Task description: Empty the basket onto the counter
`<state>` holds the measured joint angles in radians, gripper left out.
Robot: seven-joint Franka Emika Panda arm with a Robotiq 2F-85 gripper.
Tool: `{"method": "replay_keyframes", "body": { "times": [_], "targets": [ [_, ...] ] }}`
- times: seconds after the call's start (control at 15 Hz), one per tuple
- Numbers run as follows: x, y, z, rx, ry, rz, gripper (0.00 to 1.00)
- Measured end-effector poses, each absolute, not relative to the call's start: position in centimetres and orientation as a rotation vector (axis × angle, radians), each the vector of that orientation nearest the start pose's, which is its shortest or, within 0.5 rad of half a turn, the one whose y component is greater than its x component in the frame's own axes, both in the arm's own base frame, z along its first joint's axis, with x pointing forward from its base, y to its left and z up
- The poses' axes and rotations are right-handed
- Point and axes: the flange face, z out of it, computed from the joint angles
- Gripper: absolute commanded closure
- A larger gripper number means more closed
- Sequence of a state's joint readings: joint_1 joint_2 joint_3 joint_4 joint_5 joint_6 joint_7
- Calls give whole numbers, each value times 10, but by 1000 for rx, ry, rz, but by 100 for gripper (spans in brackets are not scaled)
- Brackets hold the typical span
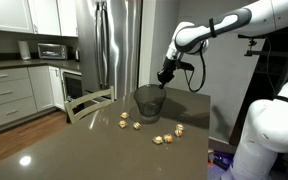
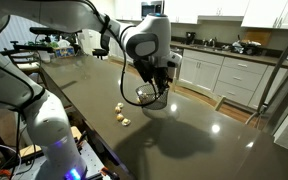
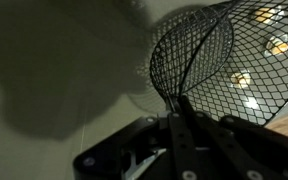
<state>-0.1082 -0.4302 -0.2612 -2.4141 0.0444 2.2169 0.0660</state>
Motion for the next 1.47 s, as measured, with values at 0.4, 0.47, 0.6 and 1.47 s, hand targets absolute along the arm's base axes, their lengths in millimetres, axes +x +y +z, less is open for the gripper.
{"method": "replay_keyframes", "body": {
  "times": [0.4, 0.47, 0.6, 1.47],
  "targets": [
    [408, -177, 476, -2889, 735, -331, 99],
    [407, -179, 475, -2883, 745, -327, 99],
    [407, -182, 473, -2870, 760, -321, 70],
    [414, -163, 478, -3047, 663, -320, 0]
  ]
}}
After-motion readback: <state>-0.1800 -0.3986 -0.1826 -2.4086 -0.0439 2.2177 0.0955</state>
